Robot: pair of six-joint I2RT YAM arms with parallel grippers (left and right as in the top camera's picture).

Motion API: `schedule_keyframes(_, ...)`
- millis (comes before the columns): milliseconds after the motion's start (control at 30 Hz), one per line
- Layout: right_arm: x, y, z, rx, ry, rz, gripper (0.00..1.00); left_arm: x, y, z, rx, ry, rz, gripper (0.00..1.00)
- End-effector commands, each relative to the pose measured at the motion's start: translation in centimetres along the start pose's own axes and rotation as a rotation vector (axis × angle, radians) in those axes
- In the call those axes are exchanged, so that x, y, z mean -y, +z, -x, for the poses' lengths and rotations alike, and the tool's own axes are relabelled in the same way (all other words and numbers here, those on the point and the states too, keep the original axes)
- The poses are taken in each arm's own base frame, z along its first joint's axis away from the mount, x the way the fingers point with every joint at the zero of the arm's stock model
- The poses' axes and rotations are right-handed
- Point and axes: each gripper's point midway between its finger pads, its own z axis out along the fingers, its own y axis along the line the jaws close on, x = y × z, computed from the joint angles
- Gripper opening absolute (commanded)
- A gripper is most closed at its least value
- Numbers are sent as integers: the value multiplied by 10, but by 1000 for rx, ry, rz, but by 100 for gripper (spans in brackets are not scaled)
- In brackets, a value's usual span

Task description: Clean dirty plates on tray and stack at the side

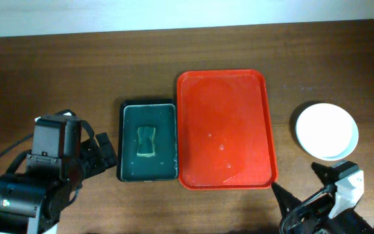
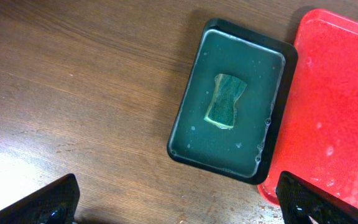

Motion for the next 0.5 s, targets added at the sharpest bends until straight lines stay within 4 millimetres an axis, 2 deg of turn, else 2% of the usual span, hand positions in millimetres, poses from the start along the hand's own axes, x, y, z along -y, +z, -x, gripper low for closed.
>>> schedule_keyframes(0, 16, 11, -2, 5, -234, -61, 98, -3, -1, 2, 12, -19, 10, 100)
schedule_keyframes(67, 16, 26, -10, 45, -380, -32, 98, -3, -1, 2, 12, -19, 10, 99)
schedule_keyframes(333, 40, 99, -86, 159, -432, -28, 98, -3, -1, 2, 12, -19, 10, 99)
schedule_keyframes(467, 43, 119, -95, 250, -469, -16, 98, -3, -1, 2, 12, -19, 10, 99)
